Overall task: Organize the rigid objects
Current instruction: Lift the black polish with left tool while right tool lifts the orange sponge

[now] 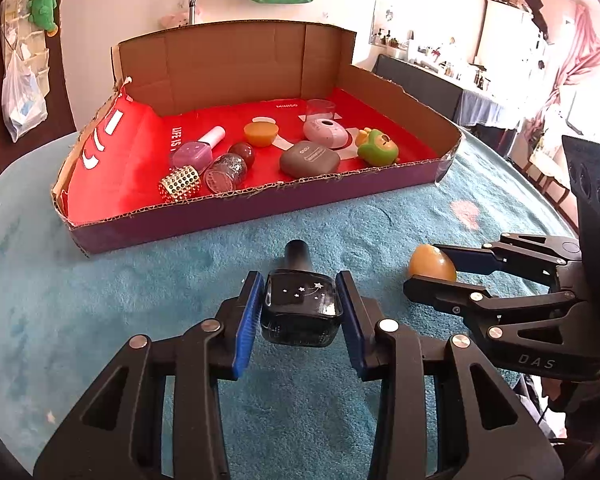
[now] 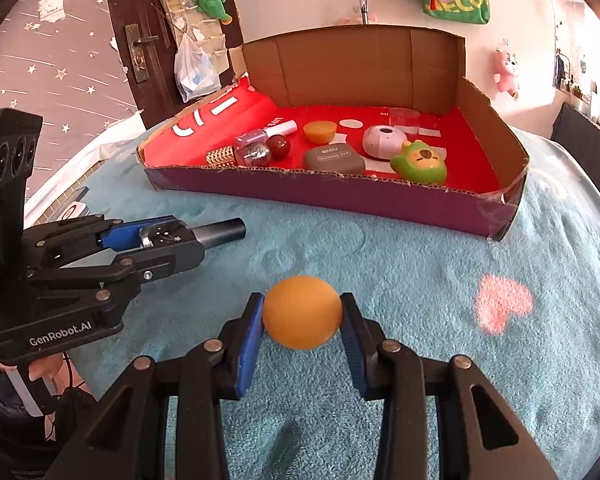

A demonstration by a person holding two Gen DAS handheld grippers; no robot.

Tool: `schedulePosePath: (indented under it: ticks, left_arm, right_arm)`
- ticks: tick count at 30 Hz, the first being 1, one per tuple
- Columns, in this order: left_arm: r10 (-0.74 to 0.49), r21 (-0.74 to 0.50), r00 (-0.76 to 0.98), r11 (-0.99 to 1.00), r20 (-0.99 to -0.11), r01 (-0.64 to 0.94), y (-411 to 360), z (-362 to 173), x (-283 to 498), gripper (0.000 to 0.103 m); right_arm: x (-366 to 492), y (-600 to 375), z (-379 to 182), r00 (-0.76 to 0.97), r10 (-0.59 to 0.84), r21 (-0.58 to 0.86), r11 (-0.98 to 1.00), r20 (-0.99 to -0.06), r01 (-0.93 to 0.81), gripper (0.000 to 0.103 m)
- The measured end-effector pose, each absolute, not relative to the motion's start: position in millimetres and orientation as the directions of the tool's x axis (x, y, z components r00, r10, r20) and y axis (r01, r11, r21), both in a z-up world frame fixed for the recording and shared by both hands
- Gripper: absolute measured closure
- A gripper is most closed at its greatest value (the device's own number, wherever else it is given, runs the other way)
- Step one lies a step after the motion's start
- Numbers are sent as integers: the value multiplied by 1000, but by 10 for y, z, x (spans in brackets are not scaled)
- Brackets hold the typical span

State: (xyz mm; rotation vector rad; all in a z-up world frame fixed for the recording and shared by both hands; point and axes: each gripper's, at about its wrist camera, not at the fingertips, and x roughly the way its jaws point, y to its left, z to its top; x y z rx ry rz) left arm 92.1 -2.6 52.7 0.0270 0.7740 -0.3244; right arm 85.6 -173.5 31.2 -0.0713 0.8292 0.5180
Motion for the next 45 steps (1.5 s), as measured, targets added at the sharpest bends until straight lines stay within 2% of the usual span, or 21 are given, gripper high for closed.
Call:
schedulePosePath:
  ticks: [11, 18, 19, 21, 22, 24, 31, 35, 41, 45]
  left_arm:
    - [-305, -137, 627, 944, -717, 301, -28, 362, 955, 68]
    - [-297, -123, 635, 945, -713, 304, -52, 340, 941, 66]
    - [-294, -120, 635, 945, -714, 303, -56, 337, 938, 64]
    - [-304, -124, 635, 942, -710, 312, -65, 335, 917, 52]
    - [-307, -124, 637, 941, -707, 316, -73, 337, 902, 50]
    - [-295, -109, 643, 943, -706, 313, -95, 326, 892, 50]
    - [-295, -117, 648, 945, -702, 304, -93, 318, 908, 50]
    - [-288, -119, 652, 949, -701, 292, -98, 312, 909, 51]
    - [-245, -95, 680, 963, -691, 251, -126, 296, 899, 69]
    - [-239, -92, 690, 966, -683, 244, -126, 294, 886, 69]
  right_arm:
    - [861, -1723, 266, 556, 406, 132, 874, -725, -467, 63]
    - [848, -1715, 248, 564, 398, 117, 876, -724, -468, 62]
    - [848, -1713, 247, 564, 398, 116, 875, -723, -469, 60]
    - [839, -1707, 239, 563, 403, 116, 872, -721, -475, 53]
    - [828, -1702, 234, 564, 408, 117, 870, -718, -480, 48]
    - [801, -1681, 228, 577, 397, 94, 871, -714, -482, 44]
    - [755, -1700, 214, 626, 359, 41, 886, -692, -462, 45]
    - [743, -1719, 205, 641, 359, 38, 888, -678, -458, 50]
    - [724, -1749, 197, 653, 378, 57, 888, -656, -457, 59]
    - [709, -1749, 189, 659, 388, 58, 884, -645, -463, 63]
